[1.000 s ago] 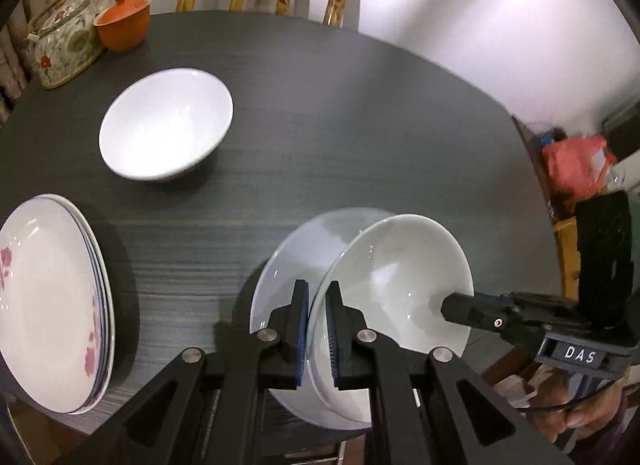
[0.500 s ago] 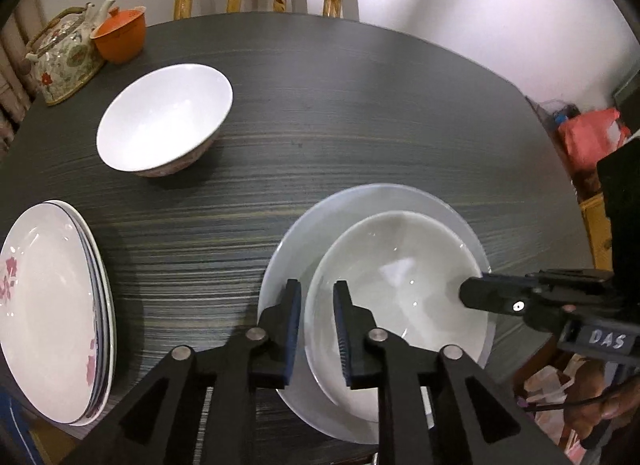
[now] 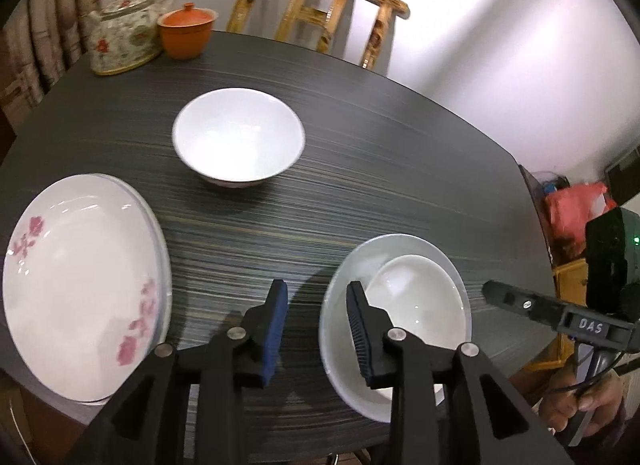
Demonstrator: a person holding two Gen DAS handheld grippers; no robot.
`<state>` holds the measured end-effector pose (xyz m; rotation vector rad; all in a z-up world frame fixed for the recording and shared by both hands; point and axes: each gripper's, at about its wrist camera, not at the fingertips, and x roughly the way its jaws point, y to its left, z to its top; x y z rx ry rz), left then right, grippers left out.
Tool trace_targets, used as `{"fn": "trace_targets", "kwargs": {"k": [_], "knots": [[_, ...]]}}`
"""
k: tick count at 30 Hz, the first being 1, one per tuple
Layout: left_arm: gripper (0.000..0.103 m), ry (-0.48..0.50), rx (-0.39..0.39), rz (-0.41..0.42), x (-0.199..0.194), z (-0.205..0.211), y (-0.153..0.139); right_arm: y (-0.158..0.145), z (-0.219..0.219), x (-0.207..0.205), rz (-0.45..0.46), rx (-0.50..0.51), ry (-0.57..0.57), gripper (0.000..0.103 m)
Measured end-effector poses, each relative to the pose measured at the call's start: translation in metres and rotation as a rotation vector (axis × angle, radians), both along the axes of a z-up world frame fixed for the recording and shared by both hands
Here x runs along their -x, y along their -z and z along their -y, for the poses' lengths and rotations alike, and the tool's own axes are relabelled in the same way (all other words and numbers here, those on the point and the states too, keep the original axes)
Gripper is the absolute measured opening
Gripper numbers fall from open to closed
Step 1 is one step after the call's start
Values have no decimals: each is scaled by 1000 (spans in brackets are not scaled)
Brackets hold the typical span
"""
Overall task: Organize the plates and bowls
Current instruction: 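Move both grippers to the white bowl with red-patterned outside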
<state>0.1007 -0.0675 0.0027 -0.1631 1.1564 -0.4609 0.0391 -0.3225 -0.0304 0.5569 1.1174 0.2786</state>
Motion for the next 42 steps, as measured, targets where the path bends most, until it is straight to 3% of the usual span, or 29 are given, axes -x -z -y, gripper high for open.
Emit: {"fn": "trace_targets", "kwargs": {"k": [6,17,21,26,30,42], "knots": [[31,-39,-2,3,-3,-26,-5,-24,-9,-9,54,6,-9,29],[31,-80,-113,43,-21,-44,-7,-41,-51,-53,59,-8,-60,38],[31,-78,-176,67,-31,-43,-5,-38,-61,-67,45,-23,-60,46],[31,-85,-193,68,-44,-45,0,-29,-66,-83,9,-43,-42,49],[31,-84,-217,67,-51,-45,6,-23,-69,-95,-14,-53,-31,60],[31,-88,-256,61,-77,-50,19,2,-78,-127,-81,-64,-10,62]]}}
